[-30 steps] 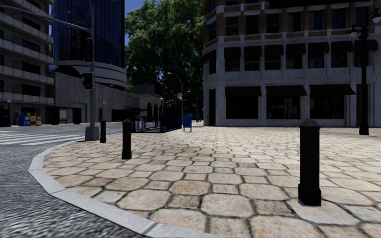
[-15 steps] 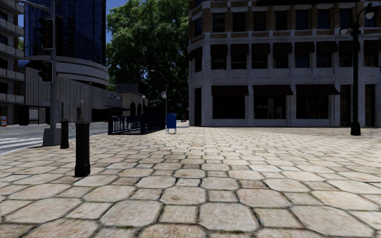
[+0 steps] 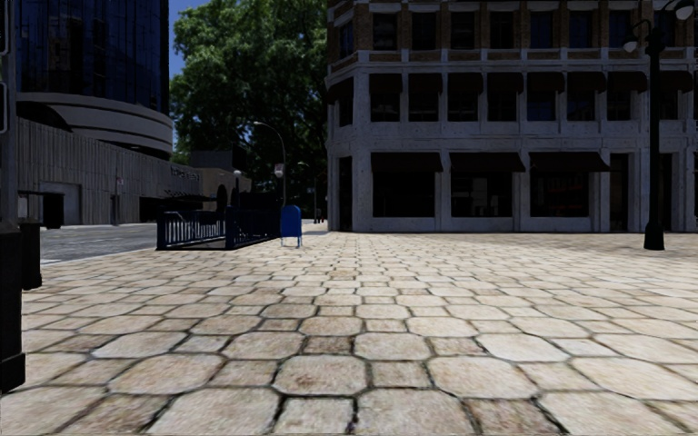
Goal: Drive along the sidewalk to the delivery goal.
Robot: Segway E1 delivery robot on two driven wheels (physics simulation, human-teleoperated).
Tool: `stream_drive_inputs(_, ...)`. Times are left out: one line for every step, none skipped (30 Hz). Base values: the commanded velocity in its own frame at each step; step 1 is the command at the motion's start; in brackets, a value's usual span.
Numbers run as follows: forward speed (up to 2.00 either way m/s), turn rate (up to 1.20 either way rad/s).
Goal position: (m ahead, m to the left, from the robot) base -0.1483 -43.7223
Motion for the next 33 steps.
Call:
stream_drive_inputs(2.0, -0.4)
stream_drive_inputs(2.0, -0.4)
stream_drive_inputs(2.0, -0.4)
stream_drive_inputs(2.0, -0.4)
stream_drive_inputs(2.0, -0.4)
stream_drive_inputs(2.0, -0.4)
stream_drive_inputs(2.0, -0.4)
stream_drive_inputs(2.0, -0.4)
stream_drive_inputs(2.0, -0.41)
stream_drive_inputs(2.0, -0.41)
stream_drive_inputs(2.0, -0.41)
stream_drive_inputs(2.0, -0.42)
stream_drive_inputs(2.0, -0.45)
stream_drive_inputs(2.0, -0.48)
stream_drive_inputs(2.0, -0.48)
stream_drive_inputs(2.0, -0.5)
stream_drive_inputs(2.0, -0.51)
stream_drive_inputs(2.0, -0.52)
stream_drive_inputs(2.0, -0.52)
stream_drive_inputs(2.0, -0.52)
stream_drive_inputs(2.0, -0.52)
stream_drive_inputs(2.0, -0.52)
stream_drive_inputs(2.0, -0.52)
stream_drive_inputs(2.0, -0.52)
stream_drive_inputs(2.0, -0.52)
stream_drive_inputs(2.0, -0.52)
stream_drive_inputs(2.0, -0.52)
stream_drive_inputs(2.0, -0.52)
stream_drive_inputs(2.0, -0.52)
stream_drive_inputs(2.0, -0.52)
stream_drive_inputs(2.0, -0.53)
stream_drive_inputs(2.0, -0.53)
stream_drive_inputs(2.0, -0.53)
